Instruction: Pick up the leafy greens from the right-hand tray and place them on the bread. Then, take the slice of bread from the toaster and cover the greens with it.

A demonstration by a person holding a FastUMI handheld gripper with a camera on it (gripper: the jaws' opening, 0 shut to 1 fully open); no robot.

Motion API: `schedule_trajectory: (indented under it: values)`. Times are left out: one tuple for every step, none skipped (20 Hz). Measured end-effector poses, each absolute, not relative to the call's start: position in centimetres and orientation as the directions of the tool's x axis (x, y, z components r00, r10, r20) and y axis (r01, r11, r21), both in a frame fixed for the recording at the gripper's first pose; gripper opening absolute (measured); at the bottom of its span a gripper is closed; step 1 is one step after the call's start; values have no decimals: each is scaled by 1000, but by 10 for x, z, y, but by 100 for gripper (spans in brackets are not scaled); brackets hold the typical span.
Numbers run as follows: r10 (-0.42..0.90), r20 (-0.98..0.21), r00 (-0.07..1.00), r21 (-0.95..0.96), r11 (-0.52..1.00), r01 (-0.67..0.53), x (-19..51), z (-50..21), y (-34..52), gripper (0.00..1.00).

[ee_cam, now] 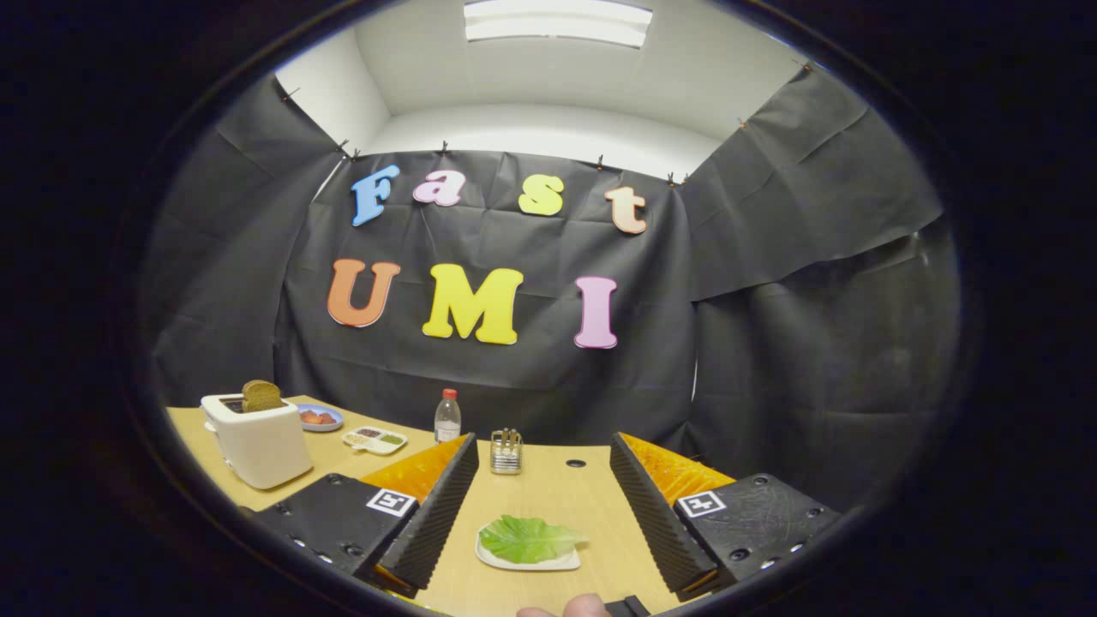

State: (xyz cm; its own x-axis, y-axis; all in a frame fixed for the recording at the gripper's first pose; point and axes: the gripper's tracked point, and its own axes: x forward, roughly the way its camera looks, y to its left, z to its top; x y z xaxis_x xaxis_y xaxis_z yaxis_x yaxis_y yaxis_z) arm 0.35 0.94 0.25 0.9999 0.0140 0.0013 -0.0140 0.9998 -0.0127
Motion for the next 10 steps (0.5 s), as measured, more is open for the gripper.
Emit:
schedule_trajectory:
  values:
    - [14, -1, 1000, -14, 1000, -14, 4, 1, 10, 95]
    - [18, -3, 1000, -14, 1000, -18, 4, 1, 11, 95]
    - [20, -8, 1000, -13, 1000, -20, 5, 0, 12, 95]
    - [23, -12, 1000, -13, 1000, -23, 6, -1, 14, 95]
    - [23, -14, 1000, -14, 1000, -23, 6, -1, 13, 95]
    - [23, -16, 1000, -14, 1000, -23, 6, -2, 13, 95]
    - [26, -17, 1000, -11, 1000, -26, 8, -2, 14, 95]
    - [28, -21, 999, -7, 1000, -28, 8, -3, 15, 95]
    - [30, -25, 999, -2, 1000, -30, 9, -5, 15, 95]
    - [29, -32, 999, 3, 1000, -29, 11, -6, 15, 95]
